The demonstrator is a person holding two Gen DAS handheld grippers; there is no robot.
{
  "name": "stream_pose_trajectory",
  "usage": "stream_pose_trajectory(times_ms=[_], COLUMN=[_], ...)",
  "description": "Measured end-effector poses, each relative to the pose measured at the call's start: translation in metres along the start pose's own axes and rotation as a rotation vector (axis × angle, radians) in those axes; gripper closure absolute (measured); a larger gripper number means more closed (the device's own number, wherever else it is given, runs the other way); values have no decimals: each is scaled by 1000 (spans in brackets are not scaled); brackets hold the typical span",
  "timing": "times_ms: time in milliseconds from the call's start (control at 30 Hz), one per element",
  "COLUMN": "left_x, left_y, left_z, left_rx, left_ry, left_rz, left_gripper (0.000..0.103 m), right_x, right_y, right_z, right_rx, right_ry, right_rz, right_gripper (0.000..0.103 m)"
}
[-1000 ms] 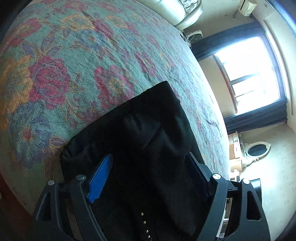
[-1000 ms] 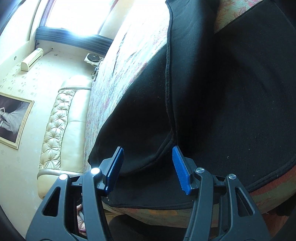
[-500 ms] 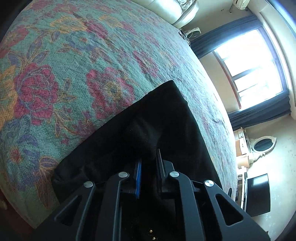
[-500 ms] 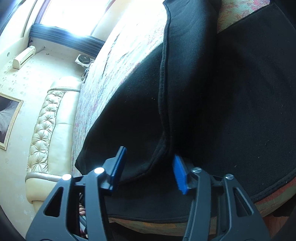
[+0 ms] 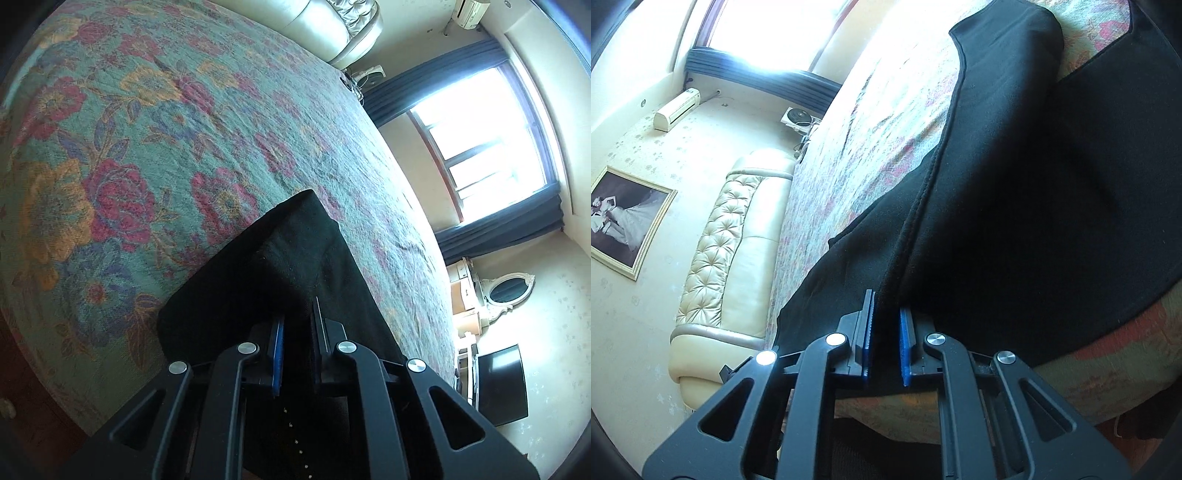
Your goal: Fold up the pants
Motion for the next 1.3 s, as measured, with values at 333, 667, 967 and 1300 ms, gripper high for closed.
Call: stream_pose_trajectory(times_ms=[333,667,967,1300], left_x=[-4,-50,-11,84], left_y=[43,19,-63,-161], left_z=[-34,-9,-38,-148], left_rx=[-4,295,378,415], left_ry=[87,-79,22,310], left_rz=[70,226,38,-148], left_gripper=[90,72,53,29], right_x=[3,-47,-184,-170], right_y=[-61,-21,-121,-212], right_z=[-41,33,246,280], right_rx=[60,6,31,-139], right_ry=[88,-86,-456,-141], right_rz=[-69,-108,-517,-581], right_gripper=[92,58,33,62])
Point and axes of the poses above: each gripper's, at about its wrist camera, not at the fingertips, and x roughly the way its jaws point, y to its left, z to its top, the point moved 9 cm from there along x, roughly the way its jaws point, and after that the axes turned 7 degrees about x, right-handed, at the moved point
